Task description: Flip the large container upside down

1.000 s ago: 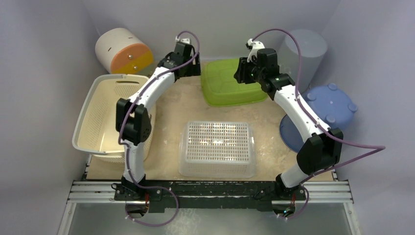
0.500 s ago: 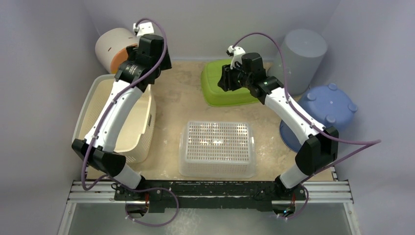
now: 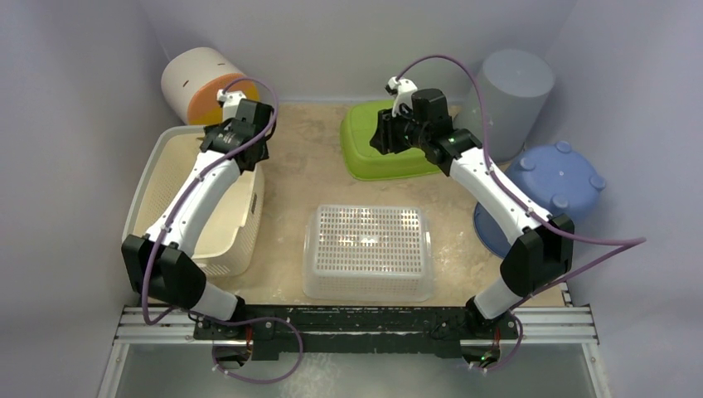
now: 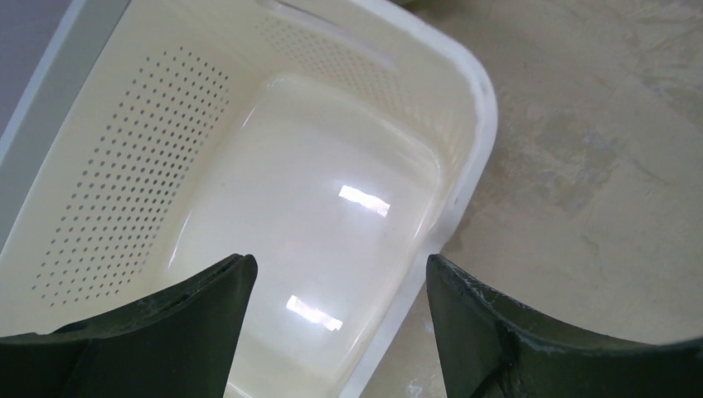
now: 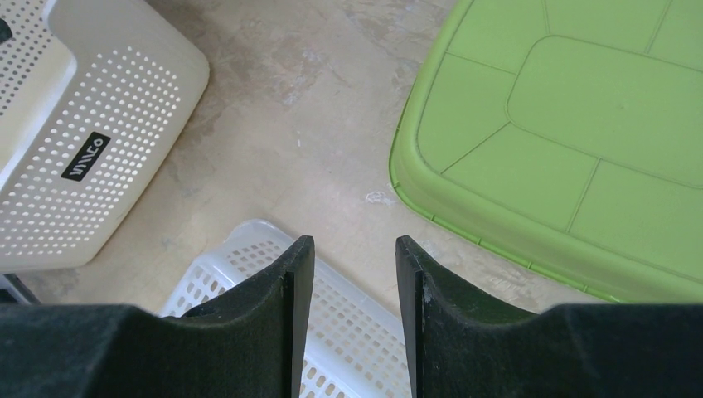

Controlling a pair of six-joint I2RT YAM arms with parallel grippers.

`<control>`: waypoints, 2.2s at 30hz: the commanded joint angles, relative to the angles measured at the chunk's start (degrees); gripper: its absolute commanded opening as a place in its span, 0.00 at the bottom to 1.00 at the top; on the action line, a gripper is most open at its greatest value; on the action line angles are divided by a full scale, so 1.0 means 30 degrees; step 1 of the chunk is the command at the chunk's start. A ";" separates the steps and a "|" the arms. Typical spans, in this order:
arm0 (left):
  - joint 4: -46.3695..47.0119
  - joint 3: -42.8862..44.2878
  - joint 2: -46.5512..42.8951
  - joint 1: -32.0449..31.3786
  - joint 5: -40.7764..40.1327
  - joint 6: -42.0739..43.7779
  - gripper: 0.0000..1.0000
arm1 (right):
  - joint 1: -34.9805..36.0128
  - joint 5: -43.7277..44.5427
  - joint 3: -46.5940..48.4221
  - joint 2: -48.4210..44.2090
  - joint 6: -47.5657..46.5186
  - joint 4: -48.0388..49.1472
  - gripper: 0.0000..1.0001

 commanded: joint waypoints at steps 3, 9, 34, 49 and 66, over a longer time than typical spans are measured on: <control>0.1420 -0.2578 -0.2265 0.0069 0.0976 -0.0395 0.75 | -0.0025 -0.0811 -0.0445 -0.0464 -0.0030 0.0364 0.43; 0.1574 -0.4058 -0.2560 0.0075 0.1540 -0.0360 0.75 | -0.0023 -0.0930 -0.0658 -0.0327 -0.0009 0.0430 0.43; 0.4853 -0.8185 -0.3966 0.0195 0.3450 -0.0908 0.58 | -0.0031 -0.1079 -0.0500 0.0266 0.0076 0.0436 0.43; 0.5224 -0.7632 -0.3943 -0.0111 0.4093 -0.1332 0.00 | -0.0023 -0.0955 -0.0070 0.0769 0.0052 0.0371 0.42; 0.6314 -0.6292 0.2834 -0.2585 0.1487 -0.1722 0.00 | -0.0057 -0.1410 -0.0283 0.0944 0.0093 0.0447 0.41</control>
